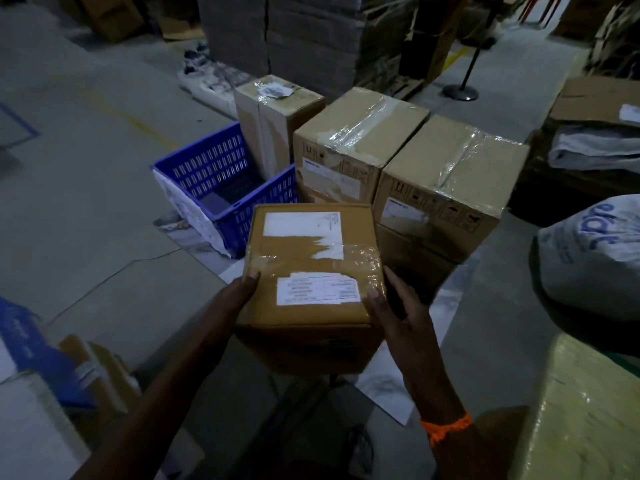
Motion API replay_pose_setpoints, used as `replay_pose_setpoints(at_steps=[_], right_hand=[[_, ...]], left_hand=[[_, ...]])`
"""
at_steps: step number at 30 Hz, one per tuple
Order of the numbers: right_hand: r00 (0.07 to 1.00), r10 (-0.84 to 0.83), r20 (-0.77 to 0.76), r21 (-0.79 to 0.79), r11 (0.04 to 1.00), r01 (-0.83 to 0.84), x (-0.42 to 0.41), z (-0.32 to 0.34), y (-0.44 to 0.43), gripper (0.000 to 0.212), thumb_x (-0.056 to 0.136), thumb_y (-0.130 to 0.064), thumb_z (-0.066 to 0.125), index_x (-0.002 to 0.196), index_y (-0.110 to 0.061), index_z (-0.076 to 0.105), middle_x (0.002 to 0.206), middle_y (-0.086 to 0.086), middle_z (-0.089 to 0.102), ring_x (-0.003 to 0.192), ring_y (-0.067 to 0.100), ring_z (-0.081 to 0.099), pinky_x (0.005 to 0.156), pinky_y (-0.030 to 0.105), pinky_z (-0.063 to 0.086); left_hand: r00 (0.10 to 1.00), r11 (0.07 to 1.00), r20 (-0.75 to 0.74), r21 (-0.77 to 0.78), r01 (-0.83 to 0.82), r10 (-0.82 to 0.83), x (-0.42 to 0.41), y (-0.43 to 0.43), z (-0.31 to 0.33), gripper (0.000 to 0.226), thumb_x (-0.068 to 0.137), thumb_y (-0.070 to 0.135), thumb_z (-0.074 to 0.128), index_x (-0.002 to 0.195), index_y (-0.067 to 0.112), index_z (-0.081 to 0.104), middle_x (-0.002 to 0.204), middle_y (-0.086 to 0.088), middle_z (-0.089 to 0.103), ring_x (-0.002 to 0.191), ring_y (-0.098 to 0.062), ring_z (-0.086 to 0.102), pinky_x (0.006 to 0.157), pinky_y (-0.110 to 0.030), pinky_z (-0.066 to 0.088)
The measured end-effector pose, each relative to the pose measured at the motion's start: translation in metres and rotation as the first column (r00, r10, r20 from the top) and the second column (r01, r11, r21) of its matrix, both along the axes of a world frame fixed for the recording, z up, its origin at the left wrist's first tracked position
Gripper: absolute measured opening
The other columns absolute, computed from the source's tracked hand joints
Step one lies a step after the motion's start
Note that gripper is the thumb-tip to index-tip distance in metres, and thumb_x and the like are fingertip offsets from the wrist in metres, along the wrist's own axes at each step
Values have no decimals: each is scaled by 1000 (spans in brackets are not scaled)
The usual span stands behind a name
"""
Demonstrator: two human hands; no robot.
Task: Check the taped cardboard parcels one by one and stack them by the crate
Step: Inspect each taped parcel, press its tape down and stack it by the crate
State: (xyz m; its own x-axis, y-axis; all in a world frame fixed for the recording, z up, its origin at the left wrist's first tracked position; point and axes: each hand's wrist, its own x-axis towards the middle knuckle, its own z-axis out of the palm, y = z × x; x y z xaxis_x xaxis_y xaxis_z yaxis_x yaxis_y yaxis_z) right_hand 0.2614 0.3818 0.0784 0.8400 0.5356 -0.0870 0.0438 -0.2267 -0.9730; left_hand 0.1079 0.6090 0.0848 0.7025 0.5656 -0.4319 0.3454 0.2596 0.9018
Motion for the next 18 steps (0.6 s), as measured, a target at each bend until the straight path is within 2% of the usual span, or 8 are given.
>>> replay_pose_setpoints(at_steps=[2,4,7,10,14,18], right_hand=[[1000,5,24,5,1000,-5,5,-1,1,57,92,-65,58,146,-50,48,151,-11,48,136,11,51,111,43,49],[1000,6,-7,9,1000,-5,12,-4,0,56,84,-74,57,138,-62,50,149,-15,49,135,12,52,108,50,51],[999,-24,-42,7,1000,25,20,-11,-5,57,81,-78,59,136,-64,50,148,-12,51,134,18,54,103,56,53],[992,-78,-98,32,996,82,18,-17,-10,63,77,-80,62,136,-60,53,146,-9,55,132,19,56,102,55,54],[974,-110,-198,81,988,128,15,-22,-10,77,64,-88,67,133,-56,58,139,-7,63,124,17,64,102,54,55],[974,-111,-200,92,987,131,14,-21,-8,77,60,-92,66,129,-60,60,135,-7,66,120,16,67,100,53,56]], left_hand=[[998,999,-55,-30,-19,17,-4,-1,-12,89,67,86,67,138,33,56,127,4,71,110,-22,71,104,-51,51],[997,999,-59,-20,-41,40,-2,-3,-16,101,59,88,67,141,31,54,128,3,70,110,-23,71,105,-53,50],[996,999,-71,-1,-52,52,6,-9,-15,99,63,88,67,141,28,53,129,2,69,108,-21,70,103,-51,52],[997,1000,-69,-9,-16,16,10,-13,-15,93,69,83,65,144,29,49,130,3,68,110,-20,70,103,-50,52],[998,1000,-56,-2,-1,1,13,-12,-14,93,69,82,64,144,30,49,129,2,68,109,-19,71,101,-49,53],[999,1000,-50,-5,-7,6,14,-11,-16,90,69,79,65,142,28,51,128,1,69,107,-18,71,100,-48,54]])
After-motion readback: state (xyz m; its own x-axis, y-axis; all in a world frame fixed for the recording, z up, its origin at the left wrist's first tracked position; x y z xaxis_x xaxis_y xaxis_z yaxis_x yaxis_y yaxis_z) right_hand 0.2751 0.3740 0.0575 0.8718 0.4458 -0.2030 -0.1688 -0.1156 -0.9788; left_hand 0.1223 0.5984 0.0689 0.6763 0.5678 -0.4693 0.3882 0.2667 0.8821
